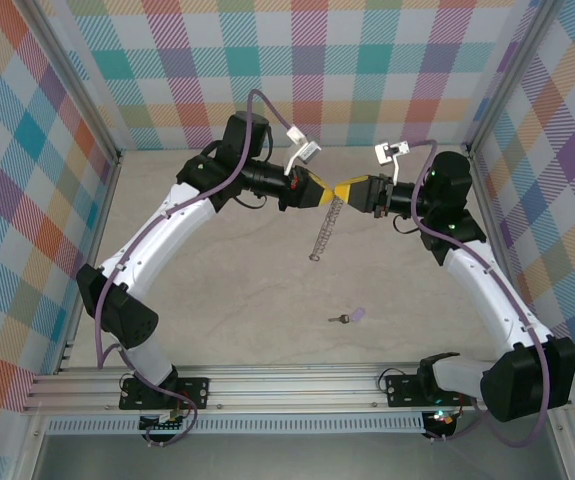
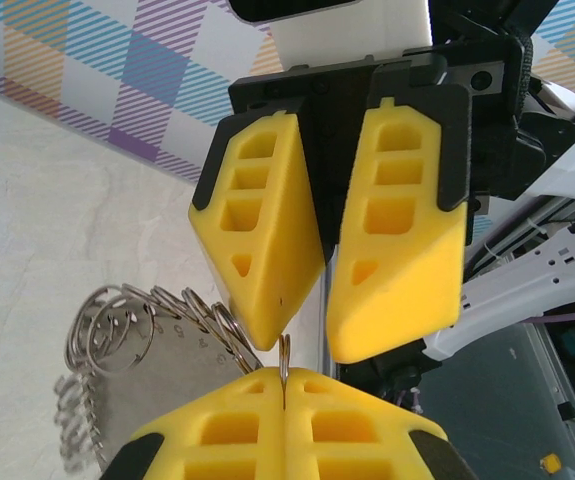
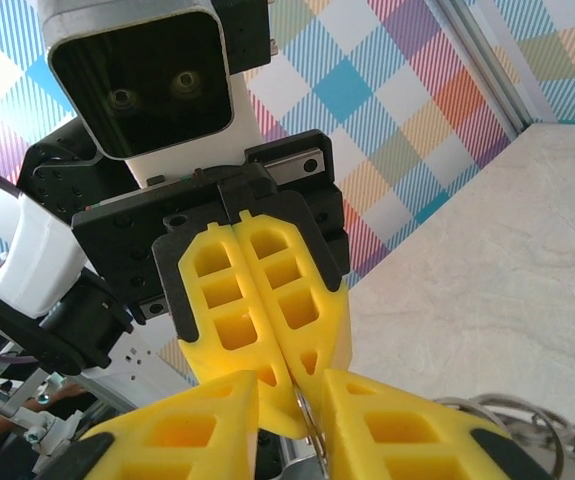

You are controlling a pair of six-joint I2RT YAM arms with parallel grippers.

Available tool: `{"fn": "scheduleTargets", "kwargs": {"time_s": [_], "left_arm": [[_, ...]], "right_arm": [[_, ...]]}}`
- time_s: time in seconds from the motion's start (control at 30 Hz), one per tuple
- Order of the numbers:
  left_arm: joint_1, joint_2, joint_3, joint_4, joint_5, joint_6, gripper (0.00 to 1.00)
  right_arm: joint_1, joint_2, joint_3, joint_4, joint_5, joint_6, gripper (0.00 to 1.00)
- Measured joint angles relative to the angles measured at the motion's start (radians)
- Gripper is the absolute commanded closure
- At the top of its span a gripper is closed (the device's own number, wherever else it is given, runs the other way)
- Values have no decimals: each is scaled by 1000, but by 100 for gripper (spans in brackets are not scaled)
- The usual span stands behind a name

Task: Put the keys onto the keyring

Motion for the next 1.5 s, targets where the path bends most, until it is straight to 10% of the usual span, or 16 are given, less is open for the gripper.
{"fn": "scheduleTargets", "kwargs": {"time_s": [0.37, 1.1, 1.3, 1.5], "left_arm": [[0, 3, 2, -19, 0, 0, 100], [1, 8, 2, -20, -6, -1, 100], [1, 8, 2, 8, -37, -35, 53], [0, -45, -94, 175, -107, -139, 40]], "right_arm": [[2, 3, -14, -8, -11, -21, 100], [2, 4, -31, 23, 4, -23, 100], [4, 3, -51, 64, 54, -14, 100], [4, 3, -69, 97, 128, -5, 100]]}}
